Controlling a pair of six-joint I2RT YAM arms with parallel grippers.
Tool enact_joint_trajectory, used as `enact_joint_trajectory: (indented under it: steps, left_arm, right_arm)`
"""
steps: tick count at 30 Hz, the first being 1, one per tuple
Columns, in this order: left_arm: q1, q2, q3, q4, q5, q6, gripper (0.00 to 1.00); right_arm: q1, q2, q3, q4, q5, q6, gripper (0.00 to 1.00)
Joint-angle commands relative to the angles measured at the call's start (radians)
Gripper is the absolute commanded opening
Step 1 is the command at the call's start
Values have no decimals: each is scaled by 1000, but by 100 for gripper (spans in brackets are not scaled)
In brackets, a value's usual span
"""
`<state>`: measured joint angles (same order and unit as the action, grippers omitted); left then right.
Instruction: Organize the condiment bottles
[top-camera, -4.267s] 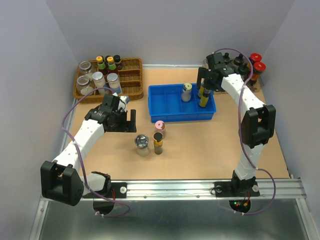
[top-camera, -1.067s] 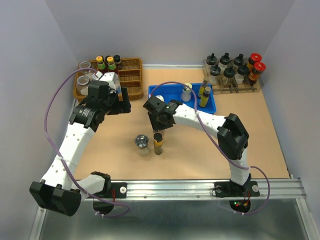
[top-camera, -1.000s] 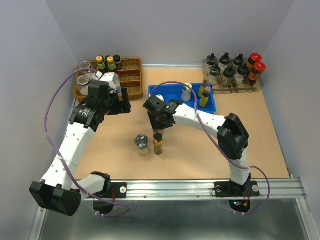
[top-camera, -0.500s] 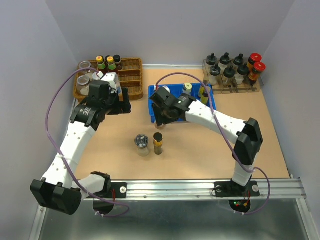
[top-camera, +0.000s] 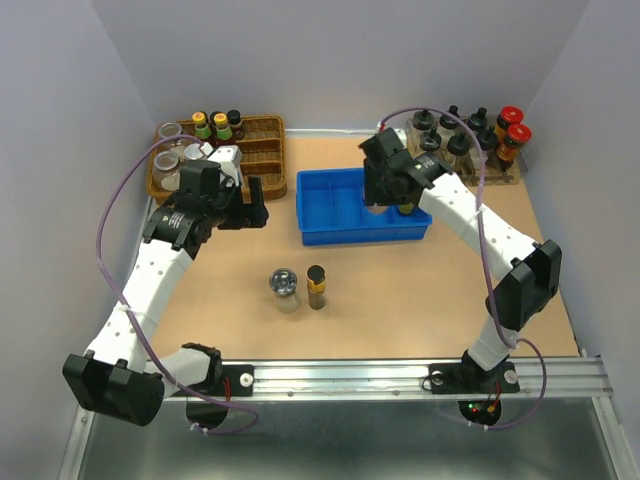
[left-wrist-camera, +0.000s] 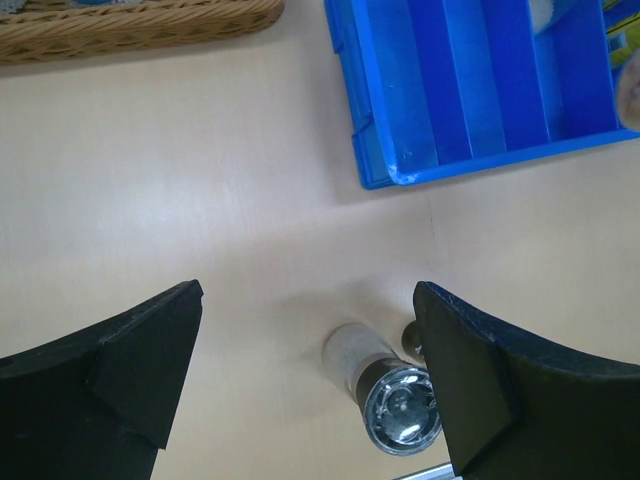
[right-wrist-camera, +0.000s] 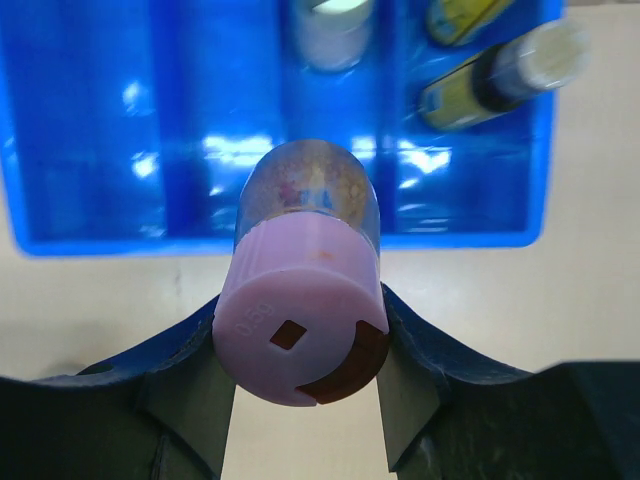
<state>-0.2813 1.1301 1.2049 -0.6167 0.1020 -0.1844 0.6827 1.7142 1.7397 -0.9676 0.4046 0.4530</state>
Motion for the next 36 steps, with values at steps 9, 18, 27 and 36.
enact_joint_trajectory:
  steps: [9, 18, 27, 36]
  left_arm:
    - [1, 28, 53, 5, 156, 48, 99]
    - [-12, 48, 71, -17, 237, 68, 99]
    - [-56, 82, 108, -21, 242, 68, 99]
    - [-93, 121, 139, -54, 240, 80, 99]
  right_arm:
    - [-173, 79, -19, 165, -81, -103, 0]
    - [-195, 192, -11, 208, -104, -112, 0]
    - [-206, 292, -28, 265, -128, -103, 21]
    - [-210, 300, -22, 264, -145, -103, 81]
